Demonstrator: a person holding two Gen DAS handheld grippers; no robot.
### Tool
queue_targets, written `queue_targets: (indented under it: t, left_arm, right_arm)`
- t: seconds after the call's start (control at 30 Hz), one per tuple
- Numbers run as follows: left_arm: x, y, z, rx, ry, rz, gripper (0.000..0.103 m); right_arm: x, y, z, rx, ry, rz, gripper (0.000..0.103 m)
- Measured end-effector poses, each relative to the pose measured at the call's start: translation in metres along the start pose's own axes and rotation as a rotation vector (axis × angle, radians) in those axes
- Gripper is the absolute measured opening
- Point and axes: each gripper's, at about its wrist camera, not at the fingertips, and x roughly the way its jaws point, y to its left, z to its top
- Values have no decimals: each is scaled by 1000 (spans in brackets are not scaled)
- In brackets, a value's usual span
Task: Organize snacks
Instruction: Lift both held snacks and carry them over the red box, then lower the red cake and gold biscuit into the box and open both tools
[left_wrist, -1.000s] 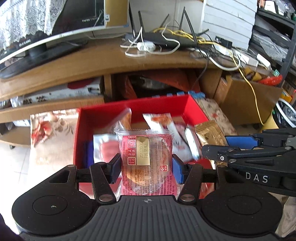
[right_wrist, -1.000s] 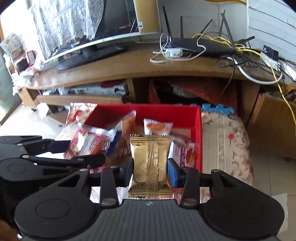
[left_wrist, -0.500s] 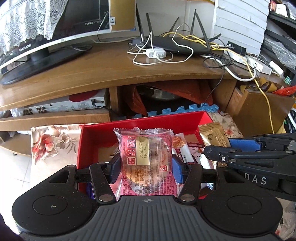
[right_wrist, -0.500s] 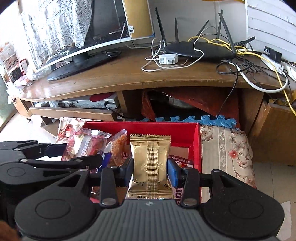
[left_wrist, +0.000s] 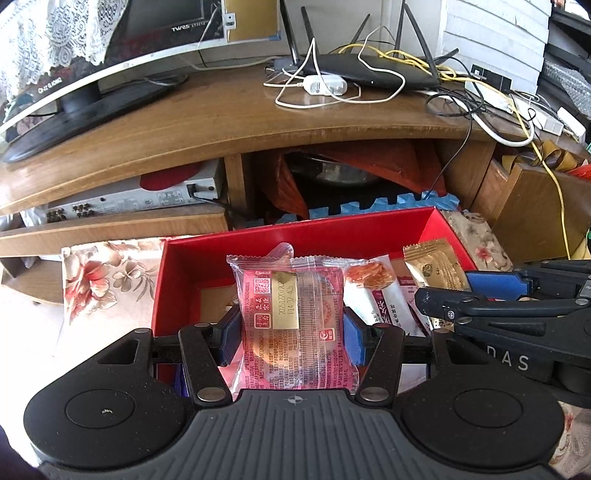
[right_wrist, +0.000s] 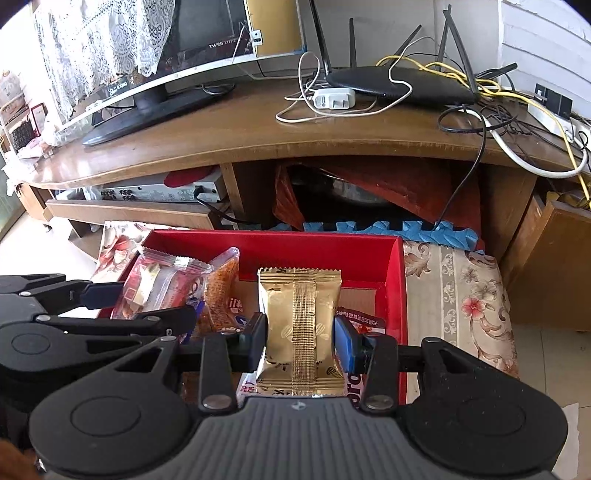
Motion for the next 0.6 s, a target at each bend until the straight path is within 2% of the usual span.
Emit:
queue_targets:
  t: [0.6]
  left_arm:
    - [14,-4,-3,11,24,27,61]
  right_arm:
    - [15,-1,-2,-8,32,-13,40]
